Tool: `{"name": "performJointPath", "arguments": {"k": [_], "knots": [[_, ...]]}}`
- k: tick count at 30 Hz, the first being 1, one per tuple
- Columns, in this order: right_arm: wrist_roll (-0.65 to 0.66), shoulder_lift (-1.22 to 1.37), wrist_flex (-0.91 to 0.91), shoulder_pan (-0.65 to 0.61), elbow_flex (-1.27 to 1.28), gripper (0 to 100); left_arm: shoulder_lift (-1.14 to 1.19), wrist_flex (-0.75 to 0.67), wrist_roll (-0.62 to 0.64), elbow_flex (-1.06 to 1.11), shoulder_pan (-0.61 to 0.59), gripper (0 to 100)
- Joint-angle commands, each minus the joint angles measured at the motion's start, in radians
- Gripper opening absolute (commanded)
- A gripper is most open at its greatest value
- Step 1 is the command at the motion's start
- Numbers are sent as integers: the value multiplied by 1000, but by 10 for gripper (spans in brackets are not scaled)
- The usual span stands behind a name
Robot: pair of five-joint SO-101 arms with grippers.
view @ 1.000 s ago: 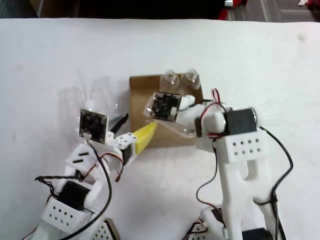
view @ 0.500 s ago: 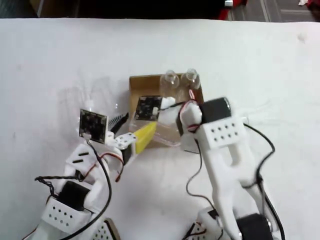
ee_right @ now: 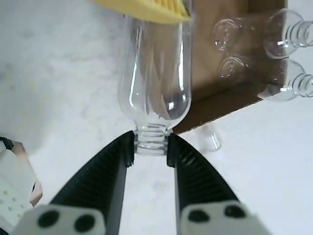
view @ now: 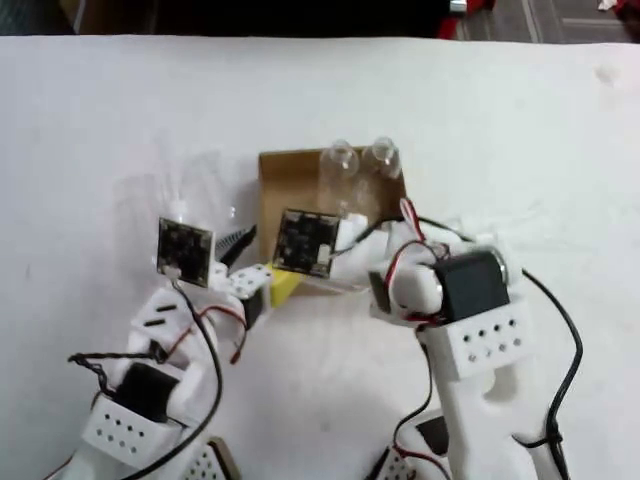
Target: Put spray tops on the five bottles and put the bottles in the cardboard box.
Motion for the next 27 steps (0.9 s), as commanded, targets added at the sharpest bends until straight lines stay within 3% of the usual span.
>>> {"name": "performJointPath", "arguments": {"k": [1, 10, 19, 24, 27], "knots": [[-64, -25, -41, -31, -26, 16, -18, -6, 2, -41, 4, 275], [-193, -18, -70, -177, -130, 16, -18, -6, 2, -41, 4, 275], [-244, 71, -156, -154, -147, 16, -19, -8, 2, -44, -16, 275], [-258, 206, -257, -71, -150, 16, -19, -68, 11, -44, -130, 275], [-374, 272, -318, -56, -192, 16, -19, -101, 12, -44, -203, 275]]}}
